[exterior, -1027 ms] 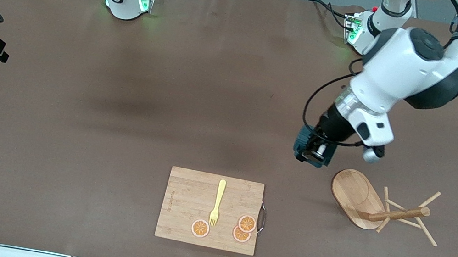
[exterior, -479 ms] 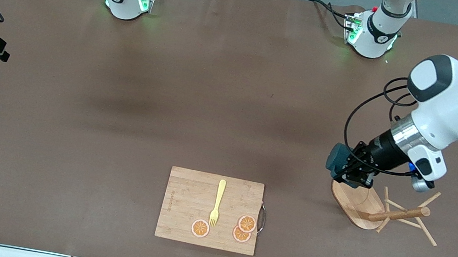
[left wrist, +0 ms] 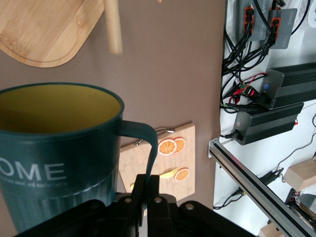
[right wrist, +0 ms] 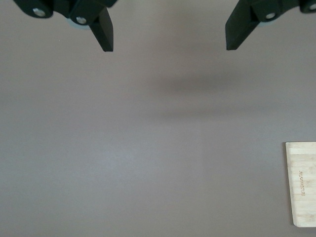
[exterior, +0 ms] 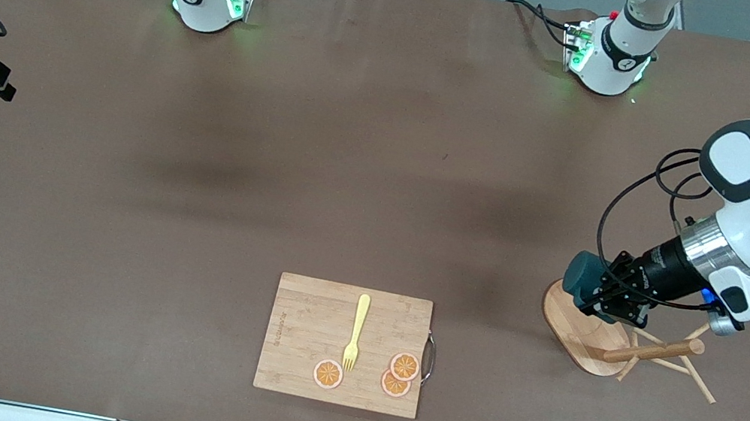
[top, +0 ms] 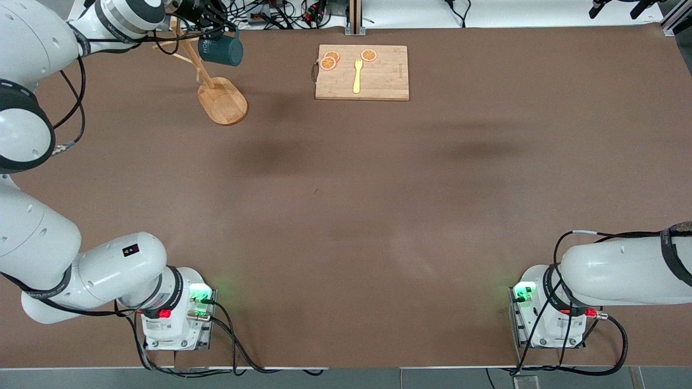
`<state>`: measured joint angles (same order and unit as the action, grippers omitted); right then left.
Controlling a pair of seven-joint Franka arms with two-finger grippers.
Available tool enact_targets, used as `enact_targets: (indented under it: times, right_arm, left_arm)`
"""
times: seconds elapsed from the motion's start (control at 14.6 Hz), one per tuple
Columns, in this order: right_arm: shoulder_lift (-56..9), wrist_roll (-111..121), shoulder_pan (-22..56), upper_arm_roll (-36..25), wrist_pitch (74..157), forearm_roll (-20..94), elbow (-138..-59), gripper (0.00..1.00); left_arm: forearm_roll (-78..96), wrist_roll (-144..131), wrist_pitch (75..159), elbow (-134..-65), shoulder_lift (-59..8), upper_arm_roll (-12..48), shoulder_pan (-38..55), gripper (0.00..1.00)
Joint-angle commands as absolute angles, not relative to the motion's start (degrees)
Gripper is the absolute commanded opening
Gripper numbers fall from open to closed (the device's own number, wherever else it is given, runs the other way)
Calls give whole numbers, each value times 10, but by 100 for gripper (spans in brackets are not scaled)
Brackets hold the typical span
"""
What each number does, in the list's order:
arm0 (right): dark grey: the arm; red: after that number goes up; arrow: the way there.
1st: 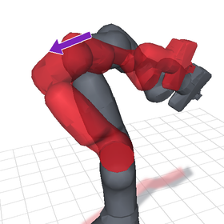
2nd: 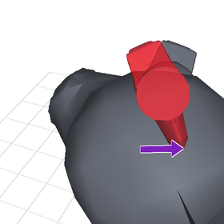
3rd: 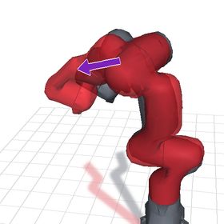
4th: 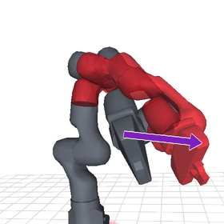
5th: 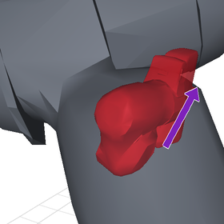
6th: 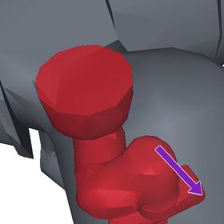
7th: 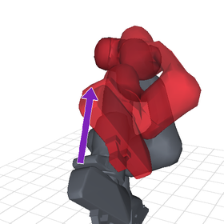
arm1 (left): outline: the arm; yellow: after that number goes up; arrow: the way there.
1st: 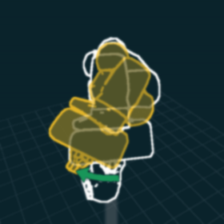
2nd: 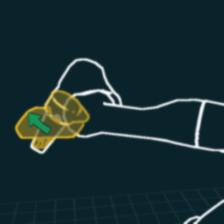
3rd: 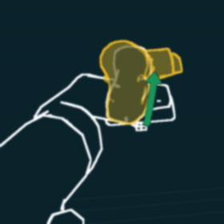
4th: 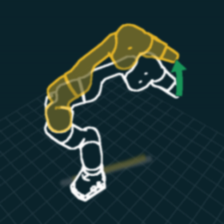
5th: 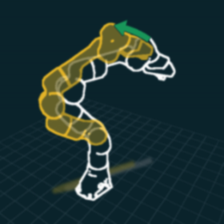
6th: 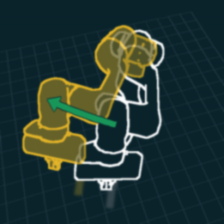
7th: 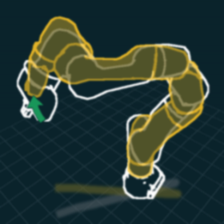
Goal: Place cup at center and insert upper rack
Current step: 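Carry the mug to the wooden mug tree with the left gripper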
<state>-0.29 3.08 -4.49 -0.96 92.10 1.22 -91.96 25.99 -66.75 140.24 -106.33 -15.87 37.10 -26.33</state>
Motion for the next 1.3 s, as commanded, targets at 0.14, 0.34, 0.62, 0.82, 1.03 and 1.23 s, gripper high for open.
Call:
enact_targets:
  times: [0.14, 0.34, 0.62, 0.82, 1.03, 1.23]
  right_arm:
    - [6, 36, -45, -9, 915, 6, -921, 100]
    - [6, 36, -47, -9, 915, 6, -921, 100]
    - [6, 36, -46, -9, 915, 6, -921, 100]
    - [6, 36, -46, -9, 915, 6, -921, 100]
    - [6, 36, -47, -9, 915, 6, -921, 100]
    - [6, 36, -46, -9, 909, 6, -921, 100]
  left_arm:
    - [301, -626, 1404, -1029, -195, 377, -280, 0]
    - [302, -627, 1405, -1001, -218, 378, -281, 0]
    - [309, -625, 1406, -991, -231, 376, -290, 0]
    - [309, -624, 1407, -990, -238, 376, -299, 0]
    - [308, -622, 1410, -990, -244, 376, -308, 0]
    - [309, -614, 1411, -983, -257, 376, -316, 1]
